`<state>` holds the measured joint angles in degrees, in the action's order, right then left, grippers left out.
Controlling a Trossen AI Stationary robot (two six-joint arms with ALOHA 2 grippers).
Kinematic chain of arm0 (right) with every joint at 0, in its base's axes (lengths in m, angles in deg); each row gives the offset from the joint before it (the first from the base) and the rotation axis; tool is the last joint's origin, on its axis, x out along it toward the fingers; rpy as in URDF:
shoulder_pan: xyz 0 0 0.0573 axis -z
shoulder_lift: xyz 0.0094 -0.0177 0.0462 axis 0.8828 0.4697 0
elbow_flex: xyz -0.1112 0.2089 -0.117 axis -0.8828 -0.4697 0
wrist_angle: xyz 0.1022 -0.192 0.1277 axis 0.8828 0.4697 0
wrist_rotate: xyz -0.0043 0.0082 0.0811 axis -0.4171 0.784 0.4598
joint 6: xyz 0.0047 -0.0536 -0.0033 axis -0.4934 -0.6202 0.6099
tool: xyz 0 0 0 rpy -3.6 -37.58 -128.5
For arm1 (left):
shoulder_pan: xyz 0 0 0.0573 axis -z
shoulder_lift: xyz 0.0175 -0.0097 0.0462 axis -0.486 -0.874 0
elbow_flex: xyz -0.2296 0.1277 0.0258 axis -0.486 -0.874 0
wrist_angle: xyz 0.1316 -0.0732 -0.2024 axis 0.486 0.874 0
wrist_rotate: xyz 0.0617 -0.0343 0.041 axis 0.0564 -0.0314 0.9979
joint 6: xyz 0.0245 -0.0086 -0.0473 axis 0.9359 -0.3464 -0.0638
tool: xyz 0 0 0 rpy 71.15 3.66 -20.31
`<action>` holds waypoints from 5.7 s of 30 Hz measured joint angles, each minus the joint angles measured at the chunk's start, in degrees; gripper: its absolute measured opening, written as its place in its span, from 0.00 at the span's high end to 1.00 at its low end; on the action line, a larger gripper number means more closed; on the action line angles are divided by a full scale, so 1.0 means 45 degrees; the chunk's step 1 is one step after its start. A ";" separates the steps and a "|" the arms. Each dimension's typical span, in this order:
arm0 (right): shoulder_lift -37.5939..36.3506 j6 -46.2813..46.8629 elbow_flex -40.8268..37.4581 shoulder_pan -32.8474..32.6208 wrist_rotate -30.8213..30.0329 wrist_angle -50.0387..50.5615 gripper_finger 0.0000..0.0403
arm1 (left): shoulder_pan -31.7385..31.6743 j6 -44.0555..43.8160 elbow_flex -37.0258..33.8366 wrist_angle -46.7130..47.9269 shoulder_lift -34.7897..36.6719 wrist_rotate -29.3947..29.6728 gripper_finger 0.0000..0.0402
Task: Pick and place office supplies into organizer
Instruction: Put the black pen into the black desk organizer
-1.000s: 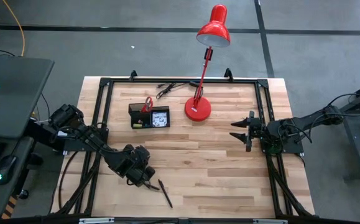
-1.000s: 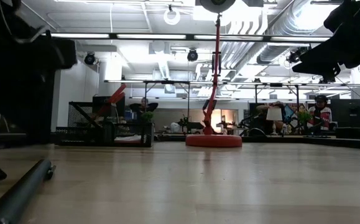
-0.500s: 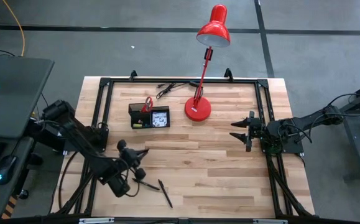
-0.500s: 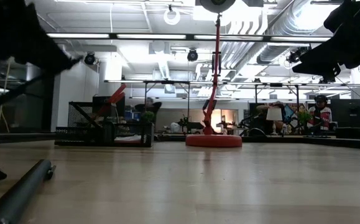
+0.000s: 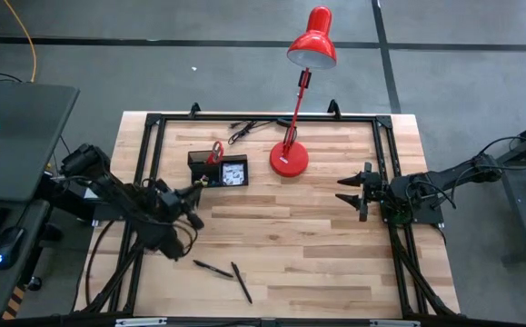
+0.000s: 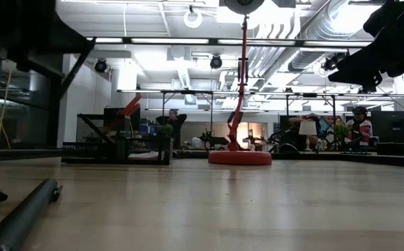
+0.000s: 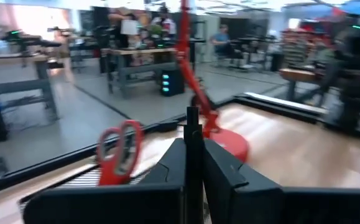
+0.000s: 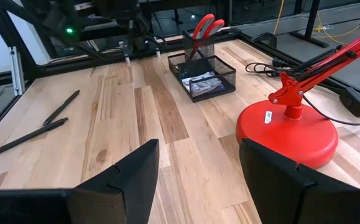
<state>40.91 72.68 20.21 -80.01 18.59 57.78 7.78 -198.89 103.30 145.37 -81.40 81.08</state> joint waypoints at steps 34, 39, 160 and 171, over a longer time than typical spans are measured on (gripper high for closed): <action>0.0000 -0.0001 0.0000 0.0000 -0.0034 0.0563 0.46 | -0.8401 0.4878 0.2123 -0.3087 0.0741 0.0063 0.97; 0.0005 -0.0005 0.0000 -0.0002 -0.0032 0.0577 0.46 | -0.8977 0.5768 0.2113 -0.3744 0.0299 0.0014 0.97; 0.0010 -0.0005 0.0000 0.0000 -0.0029 0.1151 0.46 | 0.1982 1.7725 0.1355 -1.0565 0.0081 -1.5435 0.53; 0.0010 -0.0001 0.0000 -0.0004 0.0005 0.1270 0.46 | 0.1976 1.7617 0.1355 -1.0461 -0.0156 -1.6075 0.53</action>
<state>40.96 72.67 20.21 -80.03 18.61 63.50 16.67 -119.62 109.40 98.30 -82.10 8.74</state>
